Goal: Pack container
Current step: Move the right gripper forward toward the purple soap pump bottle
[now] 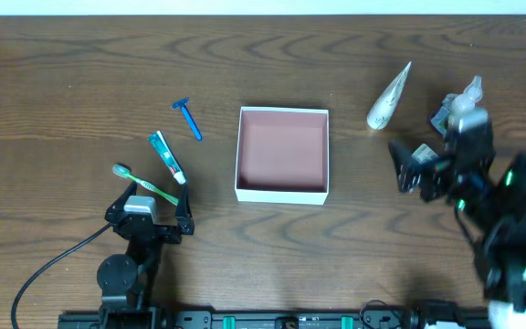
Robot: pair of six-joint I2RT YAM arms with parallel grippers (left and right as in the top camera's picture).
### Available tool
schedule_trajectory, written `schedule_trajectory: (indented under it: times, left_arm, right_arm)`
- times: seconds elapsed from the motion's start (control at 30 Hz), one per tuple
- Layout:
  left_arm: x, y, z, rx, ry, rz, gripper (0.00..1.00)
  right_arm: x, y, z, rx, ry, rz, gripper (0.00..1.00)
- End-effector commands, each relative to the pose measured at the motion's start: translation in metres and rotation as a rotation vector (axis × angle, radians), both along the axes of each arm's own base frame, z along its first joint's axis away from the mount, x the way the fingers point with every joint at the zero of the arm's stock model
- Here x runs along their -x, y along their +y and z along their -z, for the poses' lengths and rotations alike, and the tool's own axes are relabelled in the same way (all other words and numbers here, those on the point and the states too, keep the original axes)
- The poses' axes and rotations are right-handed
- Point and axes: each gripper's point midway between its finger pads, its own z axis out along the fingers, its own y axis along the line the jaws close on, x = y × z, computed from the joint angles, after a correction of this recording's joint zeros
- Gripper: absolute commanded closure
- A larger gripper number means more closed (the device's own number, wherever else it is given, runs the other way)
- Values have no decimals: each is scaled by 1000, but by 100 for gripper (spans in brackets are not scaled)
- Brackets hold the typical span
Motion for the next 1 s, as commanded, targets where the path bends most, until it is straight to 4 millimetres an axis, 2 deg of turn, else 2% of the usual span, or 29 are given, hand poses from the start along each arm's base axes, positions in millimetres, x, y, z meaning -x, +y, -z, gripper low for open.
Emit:
schedule_trajectory:
  times: [0.0, 0.13, 0.43, 0.67, 0.83, 0.97]
  left_arm:
    - [1, -2, 15, -4, 45, 15, 2]
    - [1, -2, 15, -4, 45, 15, 2]
    - [1, -2, 15, -4, 45, 15, 2]
    - [1, -2, 15, -4, 45, 15, 2]
    - [1, -2, 15, -4, 45, 15, 2]
    - [1, -2, 15, -4, 45, 15, 2]
  right_arm:
    - [1, 27, -27, -97, 65, -170, 1]
    - [1, 37, -26, -70, 89, -274, 1]
    - [8, 38, -12, -80, 167, -268, 1]
    - [18, 60, -35, -181, 105, -417, 1]
    - [6, 49, -31, -179, 130, -309, 5]
    - [-14, 16, -16, -172, 205, -36, 2]
